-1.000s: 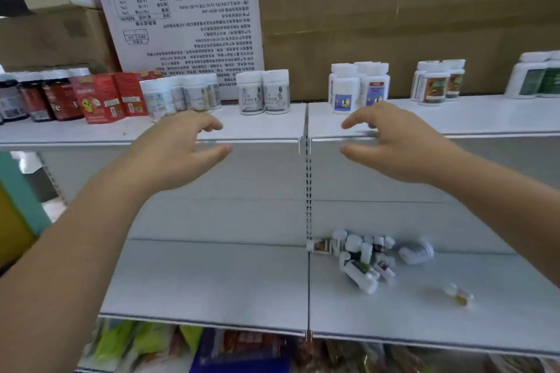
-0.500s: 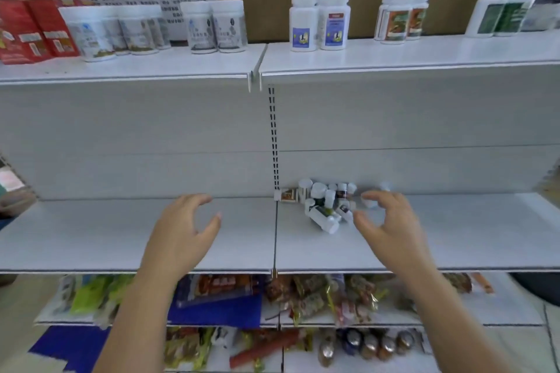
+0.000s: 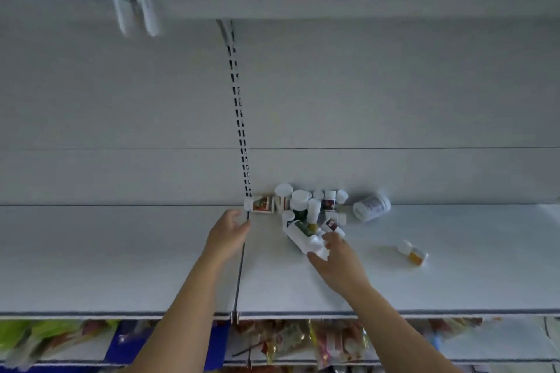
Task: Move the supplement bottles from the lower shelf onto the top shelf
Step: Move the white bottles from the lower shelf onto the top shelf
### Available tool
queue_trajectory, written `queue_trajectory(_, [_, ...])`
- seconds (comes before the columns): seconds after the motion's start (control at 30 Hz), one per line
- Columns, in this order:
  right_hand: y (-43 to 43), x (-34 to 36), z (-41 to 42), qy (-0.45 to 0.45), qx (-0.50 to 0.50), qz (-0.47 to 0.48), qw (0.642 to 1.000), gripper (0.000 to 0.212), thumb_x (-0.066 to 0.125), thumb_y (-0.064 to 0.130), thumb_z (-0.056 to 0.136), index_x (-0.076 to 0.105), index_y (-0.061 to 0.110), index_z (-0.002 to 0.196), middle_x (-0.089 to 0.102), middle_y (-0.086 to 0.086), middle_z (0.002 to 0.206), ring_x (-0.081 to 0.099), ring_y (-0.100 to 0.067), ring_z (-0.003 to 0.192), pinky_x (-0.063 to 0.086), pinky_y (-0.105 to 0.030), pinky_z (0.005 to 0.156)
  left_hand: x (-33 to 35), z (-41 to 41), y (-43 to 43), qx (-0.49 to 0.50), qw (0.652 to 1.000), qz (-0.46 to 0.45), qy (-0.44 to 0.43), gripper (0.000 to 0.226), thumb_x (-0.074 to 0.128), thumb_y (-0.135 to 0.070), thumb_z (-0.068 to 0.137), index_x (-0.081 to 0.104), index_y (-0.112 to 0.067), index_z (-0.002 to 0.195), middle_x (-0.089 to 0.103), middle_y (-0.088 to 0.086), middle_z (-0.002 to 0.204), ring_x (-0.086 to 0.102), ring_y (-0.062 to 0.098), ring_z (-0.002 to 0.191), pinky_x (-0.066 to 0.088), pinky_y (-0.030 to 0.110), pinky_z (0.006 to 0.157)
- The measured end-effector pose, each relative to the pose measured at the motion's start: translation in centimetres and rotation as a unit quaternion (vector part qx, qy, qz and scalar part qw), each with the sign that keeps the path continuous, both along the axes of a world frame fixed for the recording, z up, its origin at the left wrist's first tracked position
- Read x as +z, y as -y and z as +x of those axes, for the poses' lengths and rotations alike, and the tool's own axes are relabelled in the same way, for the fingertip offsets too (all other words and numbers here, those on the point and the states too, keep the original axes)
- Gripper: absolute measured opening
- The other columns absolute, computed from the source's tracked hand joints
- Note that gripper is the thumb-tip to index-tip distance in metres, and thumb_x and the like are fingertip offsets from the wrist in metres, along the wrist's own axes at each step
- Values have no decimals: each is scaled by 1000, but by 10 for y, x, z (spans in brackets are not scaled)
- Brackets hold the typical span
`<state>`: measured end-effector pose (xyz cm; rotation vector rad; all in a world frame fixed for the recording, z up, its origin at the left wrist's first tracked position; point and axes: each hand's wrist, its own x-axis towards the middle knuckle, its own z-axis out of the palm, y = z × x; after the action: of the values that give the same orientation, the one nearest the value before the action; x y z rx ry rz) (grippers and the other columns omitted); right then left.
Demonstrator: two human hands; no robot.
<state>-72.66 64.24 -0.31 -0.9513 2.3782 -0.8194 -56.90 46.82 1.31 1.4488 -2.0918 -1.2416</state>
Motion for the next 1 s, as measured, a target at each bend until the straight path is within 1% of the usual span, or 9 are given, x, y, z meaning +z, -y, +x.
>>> queue_trajectory(0.17, [25, -29, -12, -62, 20, 49, 997, 51, 56, 44, 89, 40, 24, 132, 61, -5, 123, 60, -25, 107, 45, -28, 78, -26, -60, 49, 68, 990, 104, -61, 43, 54, -37, 94, 45, -23, 134, 62, 11, 118, 65, 21, 75, 54, 24, 56])
queue_trajectory(0.33, [29, -39, -24, -7, -9, -5, 1000, 41, 62, 42, 83, 53, 24, 119, 65, 2, 108, 62, -18, 92, 43, -25, 69, -42, -99, 70, 162, 969, 153, -107, 60, 61, -36, 90, 41, -2, 135, 56, 17, 131, 59, 32, 104, 46, 32, 75])
queue_trajectory(0.43, [28, -33, -33, 94, -59, -74, 991, 28, 70, 41, 75, 63, 20, 92, 67, 2, 82, 61, -16, 73, 51, -34, 64, -44, -109, 63, 223, 952, 163, -129, 62, 62, -31, 92, 26, -3, 135, 48, 19, 137, 52, 34, 118, 40, 33, 78])
queue_trajectory(0.5, [25, -22, -36, 153, -84, -136, 975, 23, 75, 33, 77, 62, 15, 79, 59, 3, 67, 54, -15, 64, 42, -29, 59, -43, -110, 59, 236, 943, 167, -164, 61, 64, -28, 90, 26, -5, 132, 49, 15, 135, 51, 32, 117, 42, 33, 82])
queue_trajectory(0.6, [16, -4, -36, 332, -119, -245, 903, 21, 72, 26, 83, 66, 12, 97, 69, -6, 92, 63, -25, 88, 47, -32, 77, -32, -97, 52, 248, 933, 171, -195, 59, 69, -29, 81, 35, -6, 123, 55, 12, 116, 56, 29, 98, 50, 37, 78])
queue_trajectory(0.73, [1, 38, -17, 560, -147, -352, 735, 36, 62, 29, 89, 62, 9, 119, 67, -13, 114, 64, -31, 100, 47, -50, 97, -5, -62, 29, 168, 936, 175, -253, 28, 68, -32, 74, 62, -7, 85, 65, 15, 91, 61, 26, 74, 48, 36, 67])
queue_trajectory(0.83, [-13, 83, 6, 644, -75, -374, 664, 29, 66, 27, 74, 61, 9, 97, 71, -12, 101, 68, -29, 85, 50, -43, 84, 31, -28, -2, 105, 939, 151, -292, 30, 67, -25, 83, 56, -10, 106, 65, 12, 100, 65, 23, 81, 53, 30, 61])
queue_trajectory(0.93, [-23, 119, 28, 650, -102, -359, 661, 24, 65, 29, 79, 59, 12, 95, 66, -10, 84, 63, -24, 72, 47, -35, 70, 79, 5, -37, 38, 944, 139, -296, 43, 65, -34, 79, 55, -15, 116, 65, 10, 106, 67, 21, 91, 58, 37, 76])
queue_trajectory(1.0, [-31, 142, 42, 632, -136, -353, 676, 37, 70, 26, 76, 56, 8, 105, 62, -12, 86, 60, -22, 72, 52, -32, 63, 112, 24, -59, 2, 940, 148, -309, 32, 62, -28, 88, 54, -14, 116, 64, 7, 98, 64, 19, 85, 56, 37, 77])
